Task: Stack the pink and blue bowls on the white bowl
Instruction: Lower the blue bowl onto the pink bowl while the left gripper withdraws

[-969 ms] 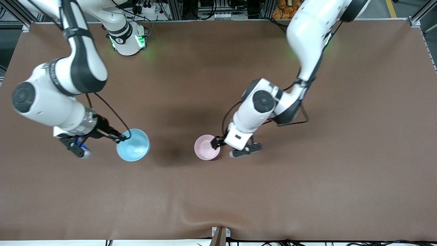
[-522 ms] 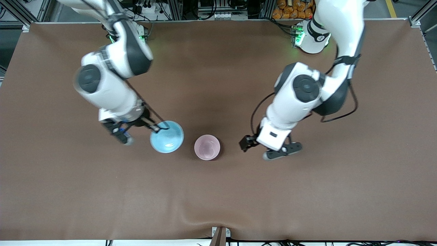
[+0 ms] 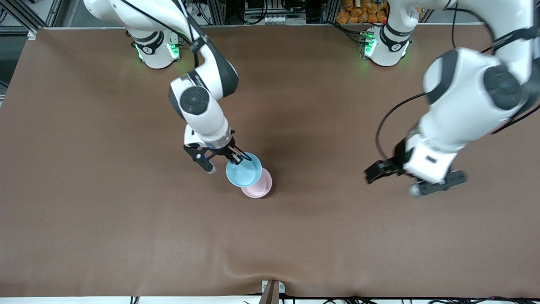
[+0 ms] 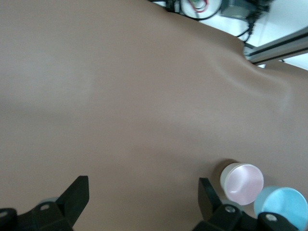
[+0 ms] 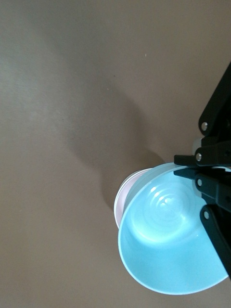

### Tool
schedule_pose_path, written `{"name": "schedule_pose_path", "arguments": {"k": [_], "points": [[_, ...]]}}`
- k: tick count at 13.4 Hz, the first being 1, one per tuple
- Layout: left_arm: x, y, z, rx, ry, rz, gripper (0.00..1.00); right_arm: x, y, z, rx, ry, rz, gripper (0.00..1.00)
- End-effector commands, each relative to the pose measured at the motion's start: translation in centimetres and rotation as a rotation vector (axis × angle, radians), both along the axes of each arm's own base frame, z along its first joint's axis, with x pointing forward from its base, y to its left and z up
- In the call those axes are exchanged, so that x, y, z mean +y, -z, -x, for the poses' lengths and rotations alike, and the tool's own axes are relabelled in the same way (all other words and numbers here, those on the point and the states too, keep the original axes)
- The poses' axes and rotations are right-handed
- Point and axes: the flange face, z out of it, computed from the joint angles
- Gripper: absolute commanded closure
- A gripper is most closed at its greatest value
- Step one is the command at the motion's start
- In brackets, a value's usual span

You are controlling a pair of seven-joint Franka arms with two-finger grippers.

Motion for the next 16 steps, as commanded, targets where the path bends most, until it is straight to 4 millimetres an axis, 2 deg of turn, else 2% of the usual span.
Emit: {"name": "schedule_pose_path", "arguments": {"k": [1, 2, 6, 7, 11, 13, 16], "points": [[3.5, -2.7, 1.5, 0.020, 0.009, 0.001, 0.00, 1.6, 2.0, 0.3, -0.033, 0.036, 0.018, 1.00], [4.6, -3.9, 2.0, 0.012, 0.014, -0.001, 0.00, 2.1, 2.5, 0.3, -0.051, 0.048, 0.008, 1.00], [9.9, -4.2, 2.5, 0.076, 0.050, -0.024, 0.00, 2.2, 2.6, -0.1, -0.079, 0.062, -0.014, 1.00], [11.2, -4.9, 2.9, 0.079, 0.039, -0.026, 0.00, 2.2, 2.9, 0.0, -0.076, 0.060, -0.010, 1.00], [14.1, -5.9, 3.3, 0.076, -0.005, -0.029, 0.00, 2.3, 4.9, 0.0, -0.064, 0.058, 0.005, 1.00], [15.2, -7.6, 4.0, 0.051, -0.021, -0.040, 0.00, 2.3, 5.3, 0.0, -0.068, 0.058, 0.003, 1.00], [19.5, -9.6, 5.5, 0.039, 0.055, -0.055, 0.00, 2.5, 5.9, -0.2, -0.082, 0.060, -0.008, 1.00]]}}
